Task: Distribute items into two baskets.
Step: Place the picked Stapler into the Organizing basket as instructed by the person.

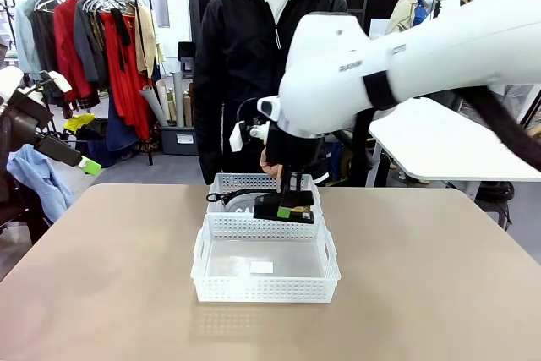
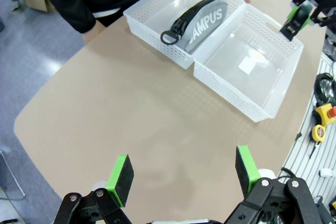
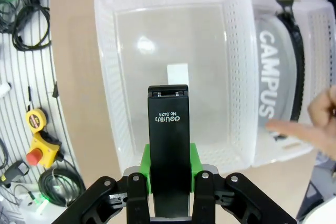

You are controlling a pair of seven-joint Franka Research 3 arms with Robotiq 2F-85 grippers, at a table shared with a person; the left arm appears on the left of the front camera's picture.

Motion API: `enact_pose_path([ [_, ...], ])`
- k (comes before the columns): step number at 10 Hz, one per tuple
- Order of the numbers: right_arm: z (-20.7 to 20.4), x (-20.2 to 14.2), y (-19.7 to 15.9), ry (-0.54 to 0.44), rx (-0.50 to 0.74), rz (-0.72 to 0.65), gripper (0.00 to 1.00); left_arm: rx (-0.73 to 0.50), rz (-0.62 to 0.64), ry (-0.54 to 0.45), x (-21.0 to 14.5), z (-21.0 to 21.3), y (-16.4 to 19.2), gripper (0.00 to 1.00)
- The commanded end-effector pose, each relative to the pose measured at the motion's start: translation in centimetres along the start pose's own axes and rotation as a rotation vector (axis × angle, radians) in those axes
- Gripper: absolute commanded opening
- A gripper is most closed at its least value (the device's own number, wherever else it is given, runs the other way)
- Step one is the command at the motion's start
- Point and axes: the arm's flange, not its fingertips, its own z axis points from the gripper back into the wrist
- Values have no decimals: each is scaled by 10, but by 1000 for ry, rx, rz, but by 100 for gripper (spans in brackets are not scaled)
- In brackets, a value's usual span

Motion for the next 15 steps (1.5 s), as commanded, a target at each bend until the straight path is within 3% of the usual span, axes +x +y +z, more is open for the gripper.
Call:
enact_pose_path([
  [1,-19,21,-23,28,-29,46,0,1,12,4,2,0,0,100],
  [8,-115,37,-30,80,10,93,0,1,12,4,2,0,0,100],
  [15,-152,31,-14,82,47,70,0,1,12,4,2,0,0,100],
])
